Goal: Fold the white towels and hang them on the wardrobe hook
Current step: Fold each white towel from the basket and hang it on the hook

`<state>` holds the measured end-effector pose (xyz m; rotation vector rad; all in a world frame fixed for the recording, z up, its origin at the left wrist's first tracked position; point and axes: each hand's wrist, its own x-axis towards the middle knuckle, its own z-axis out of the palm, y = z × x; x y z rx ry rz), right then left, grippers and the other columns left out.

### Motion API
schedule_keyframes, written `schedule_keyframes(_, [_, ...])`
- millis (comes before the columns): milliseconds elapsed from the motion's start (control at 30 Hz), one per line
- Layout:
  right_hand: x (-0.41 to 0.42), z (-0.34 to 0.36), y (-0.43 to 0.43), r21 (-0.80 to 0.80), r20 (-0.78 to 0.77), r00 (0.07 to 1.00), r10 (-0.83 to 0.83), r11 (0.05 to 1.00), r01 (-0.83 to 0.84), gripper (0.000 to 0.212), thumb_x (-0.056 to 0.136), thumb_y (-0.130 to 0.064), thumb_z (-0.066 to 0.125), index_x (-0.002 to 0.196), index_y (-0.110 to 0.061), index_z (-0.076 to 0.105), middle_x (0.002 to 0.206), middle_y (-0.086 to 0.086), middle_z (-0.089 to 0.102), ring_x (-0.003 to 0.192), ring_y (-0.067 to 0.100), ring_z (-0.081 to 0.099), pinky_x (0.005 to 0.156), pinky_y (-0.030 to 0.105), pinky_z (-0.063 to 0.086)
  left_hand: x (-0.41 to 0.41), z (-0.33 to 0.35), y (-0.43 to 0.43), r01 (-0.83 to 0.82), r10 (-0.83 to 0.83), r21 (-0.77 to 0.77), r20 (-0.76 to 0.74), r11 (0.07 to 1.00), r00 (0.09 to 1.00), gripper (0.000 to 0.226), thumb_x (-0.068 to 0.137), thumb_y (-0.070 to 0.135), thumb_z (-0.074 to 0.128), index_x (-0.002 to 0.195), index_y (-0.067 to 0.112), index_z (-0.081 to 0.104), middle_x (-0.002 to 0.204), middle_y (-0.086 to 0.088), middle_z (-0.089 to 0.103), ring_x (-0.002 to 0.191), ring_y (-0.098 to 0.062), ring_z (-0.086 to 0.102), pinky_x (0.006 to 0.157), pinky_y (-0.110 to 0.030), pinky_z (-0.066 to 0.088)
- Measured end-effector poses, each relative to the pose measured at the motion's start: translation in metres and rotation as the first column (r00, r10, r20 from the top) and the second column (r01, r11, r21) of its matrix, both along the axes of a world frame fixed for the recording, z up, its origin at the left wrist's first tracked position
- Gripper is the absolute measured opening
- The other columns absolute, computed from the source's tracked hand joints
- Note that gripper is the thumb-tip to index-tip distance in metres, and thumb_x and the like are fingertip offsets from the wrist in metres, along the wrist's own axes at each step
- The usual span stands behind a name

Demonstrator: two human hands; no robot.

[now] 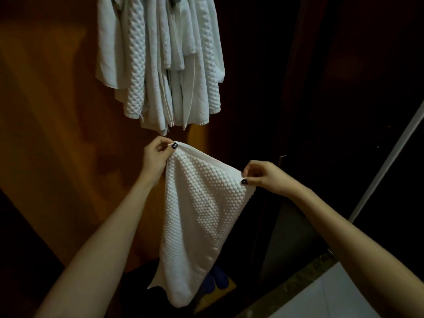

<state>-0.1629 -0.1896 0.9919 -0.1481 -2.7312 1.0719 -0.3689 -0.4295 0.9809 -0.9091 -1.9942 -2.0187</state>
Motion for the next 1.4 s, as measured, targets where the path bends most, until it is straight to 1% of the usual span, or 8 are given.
schedule_keyframes(167, [-0.002, -0.017, -0.007, -0.106, -0.076, 0.997, -0.026, 0.994, 0.018, 0.02, 0.081, -0.018, 0.077, 0.095, -0.025, 0.066, 0.095, -0.007, 0.064, 0.088, 0.008, 0.062, 0.079, 0.026, 0.05, -0.006, 0.01, 0.0, -0.012, 0.006, 0.071, 0.079, 0.997, 0.997, 0.018, 0.088, 0.005, 0.064, 0.08, 0.02, 0.065, 0.076, 0.002, 0.064, 0.073, -0.006, 0.059, 0.069, -0.021, 0.048])
schedule_keyframes(333, [-0.009, -0.023, -0.008, -0.029, -0.123, 0.98, -0.158, 0.987, 0.155, 0.039, 0.089, -0.023, 0.069, 0.126, -0.027, 0.054, 0.101, -0.006, 0.062, 0.09, 0.005, 0.06, 0.072, 0.017, 0.046, -0.007, 0.02, -0.005, -0.075, 0.075, 0.013, 0.022, 0.997, 0.997, 0.016, 0.086, 0.005, 0.066, 0.079, 0.019, 0.066, 0.08, 0.004, 0.064, 0.073, 0.006, 0.059, 0.071, -0.011, 0.047])
schedule_keyframes(433, [-0.02, -0.015, -0.008, 0.101, -0.206, 0.955, -0.212, 0.966, 0.236, 0.008, 0.096, -0.024, 0.059, 0.093, -0.017, 0.063, 0.09, -0.006, 0.056, 0.079, 0.008, 0.054, 0.065, 0.018, 0.038, -0.009, 0.024, -0.01, -0.116, 0.116, -0.025, -0.018, 0.993, 0.993, 0.007, 0.085, 0.004, 0.067, 0.083, 0.011, 0.065, 0.08, 0.005, 0.064, 0.072, 0.01, 0.057, 0.07, -0.007, 0.044])
schedule_keyframes(533, [-0.031, -0.004, -0.006, 0.174, -0.273, 0.94, -0.204, 0.951, 0.257, 0.03, 0.1, -0.023, 0.051, 0.072, -0.026, 0.04, 0.08, -0.007, 0.042, 0.07, 0.006, 0.043, 0.06, 0.02, 0.033, -0.01, 0.027, -0.016, -0.15, 0.149, -0.037, -0.046, 0.988, 0.988, 0.008, 0.085, 0.002, 0.066, 0.082, 0.009, 0.064, 0.078, 0.005, 0.063, 0.069, 0.011, 0.056, 0.067, -0.006, 0.042])
schedule_keyframes(833, [-0.051, 0.026, 0.013, 0.07, -0.401, 0.861, -0.314, 0.926, 0.37, 0.019, 0.095, -0.017, 0.053, 0.113, -0.022, 0.056, 0.078, 0.004, 0.066, 0.064, 0.021, 0.06, 0.055, 0.035, 0.045, -0.006, 0.028, -0.012, -0.176, 0.094, -0.265, -0.294, 0.948, 0.951, 0.021, 0.082, 0.003, 0.069, 0.072, 0.016, 0.055, 0.068, 0.011, 0.055, 0.059, 0.007, 0.049, 0.057, -0.01, 0.036])
schedule_keyframes(1000, [-0.044, 0.005, 0.02, -0.129, -0.277, 0.883, -0.379, 0.925, 0.356, 0.025, 0.091, -0.002, 0.053, 0.104, -0.014, 0.07, 0.103, -0.004, 0.068, 0.102, 0.014, 0.064, 0.084, 0.031, 0.054, 0.009, -0.002, 0.014, -0.216, 0.154, -0.418, -0.175, 0.882, 0.972, 0.026, 0.079, 0.01, 0.071, 0.069, 0.022, 0.05, 0.063, 0.007, 0.054, 0.058, -0.008, 0.054, 0.053, -0.029, 0.042])
schedule_keyframes(1167, [-0.024, -0.008, 0.015, -0.325, -0.222, 0.843, -0.49, 0.852, 0.41, 0.028, 0.088, -0.005, 0.055, 0.111, -0.019, 0.061, 0.095, 0.007, 0.068, 0.072, 0.019, 0.069, 0.055, 0.032, 0.06, 0.038, -0.008, 0.042, -0.241, 0.229, -0.345, -0.074, 0.907, 0.971, 0.025, 0.079, 0.009, 0.071, 0.085, 0.022, 0.051, 0.065, 0.005, 0.052, 0.062, -0.014, 0.053, 0.05, -0.022, 0.036])
schedule_keyframes(1400, [-0.021, 0.006, -0.024, -0.39, -0.325, 0.846, -0.423, 0.874, 0.288, 0.009, 0.09, -0.007, 0.06, 0.095, -0.014, 0.058, 0.076, 0.017, 0.067, 0.061, 0.022, 0.071, 0.055, 0.04, 0.061, 0.086, 0.006, 0.083, 0.029, -0.028, -0.102, 0.005, 0.994, 1.0, 0.019, 0.079, 0.002, 0.074, 0.081, 0.013, 0.059, 0.069, 0.006, 0.055, 0.057, 0.007, 0.051, 0.055, -0.009, 0.042])
